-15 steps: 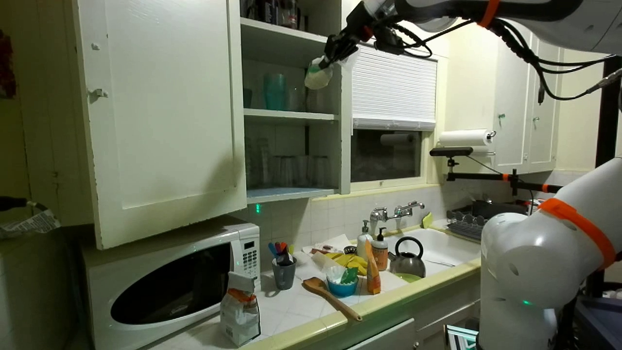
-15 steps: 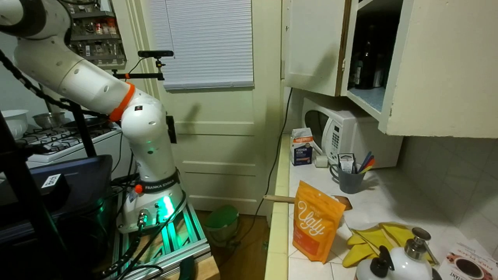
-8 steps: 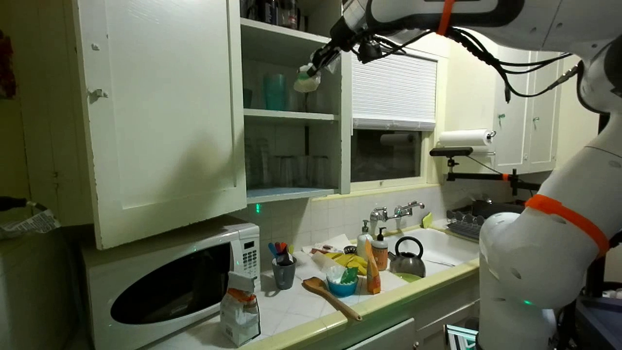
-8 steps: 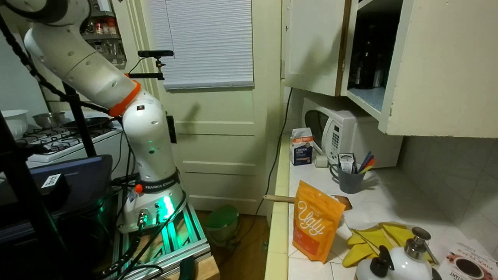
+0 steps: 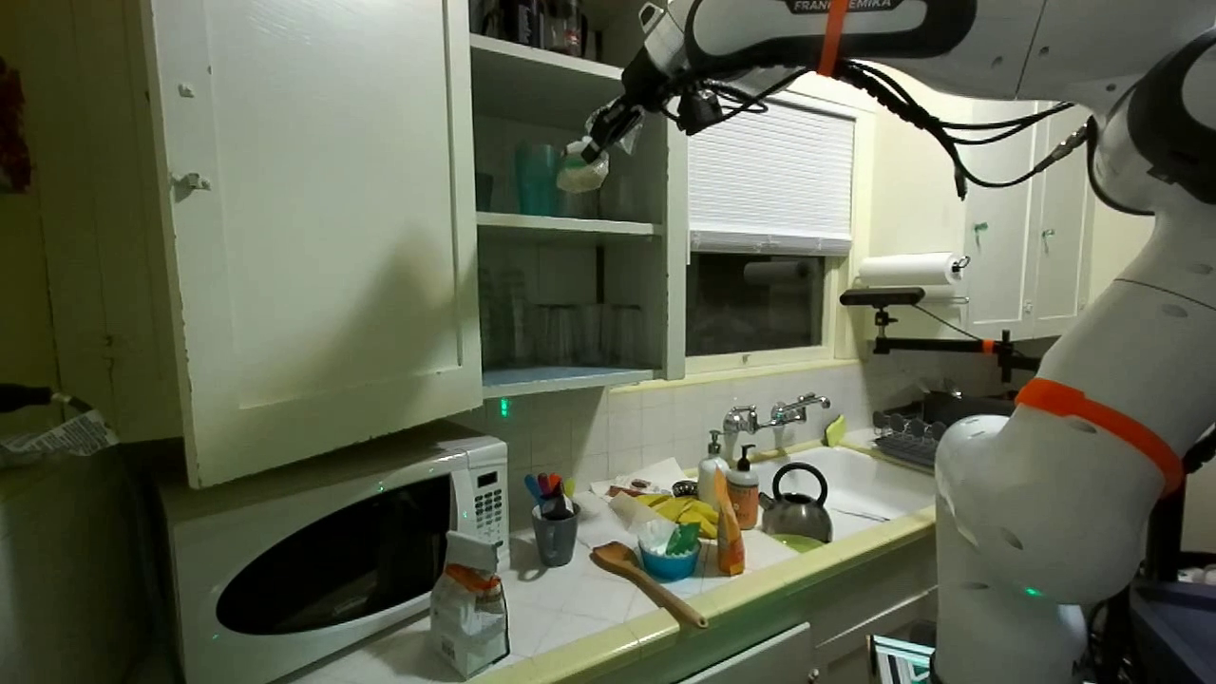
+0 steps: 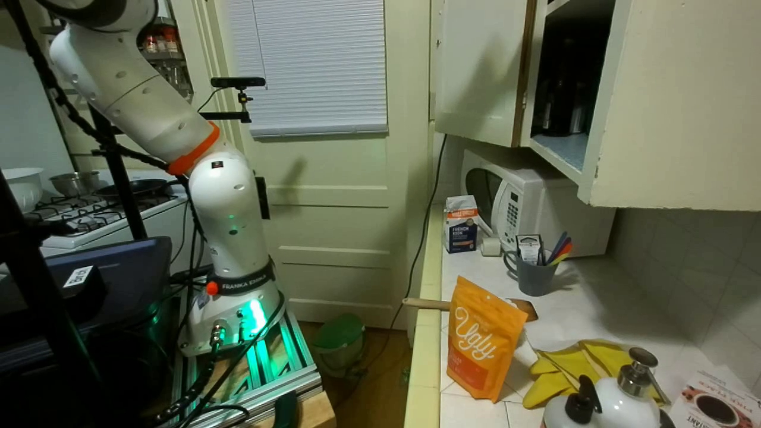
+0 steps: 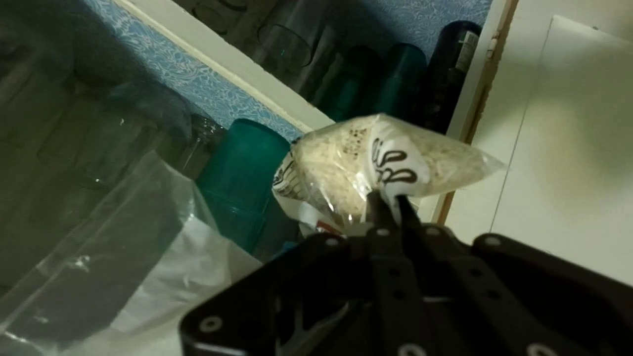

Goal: Move the plastic on the lower shelf a shelf higher

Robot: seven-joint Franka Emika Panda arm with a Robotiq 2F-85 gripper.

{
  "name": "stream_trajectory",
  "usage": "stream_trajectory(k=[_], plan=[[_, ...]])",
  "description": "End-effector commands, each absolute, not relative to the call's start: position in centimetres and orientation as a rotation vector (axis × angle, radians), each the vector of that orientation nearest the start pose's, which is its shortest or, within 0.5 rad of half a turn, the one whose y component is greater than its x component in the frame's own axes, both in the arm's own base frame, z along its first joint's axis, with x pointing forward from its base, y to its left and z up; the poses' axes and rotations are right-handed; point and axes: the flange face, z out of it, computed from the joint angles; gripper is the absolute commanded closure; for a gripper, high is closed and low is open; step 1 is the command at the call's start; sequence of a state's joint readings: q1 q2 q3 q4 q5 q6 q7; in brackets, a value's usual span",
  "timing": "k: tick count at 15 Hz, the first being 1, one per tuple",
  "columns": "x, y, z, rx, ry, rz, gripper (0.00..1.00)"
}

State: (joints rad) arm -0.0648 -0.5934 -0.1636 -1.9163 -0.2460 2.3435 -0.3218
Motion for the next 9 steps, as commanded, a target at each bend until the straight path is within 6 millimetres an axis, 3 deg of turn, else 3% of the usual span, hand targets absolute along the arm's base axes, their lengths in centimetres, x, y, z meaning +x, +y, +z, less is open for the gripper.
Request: stream_trajectory(k=[1,9], plan=[[38.7,-12.1,82.9,-3.108,-0.331,-1.654,0.99],[45.3,-13.4,83.8,-3.192,-0.475,-1.618,0.99]])
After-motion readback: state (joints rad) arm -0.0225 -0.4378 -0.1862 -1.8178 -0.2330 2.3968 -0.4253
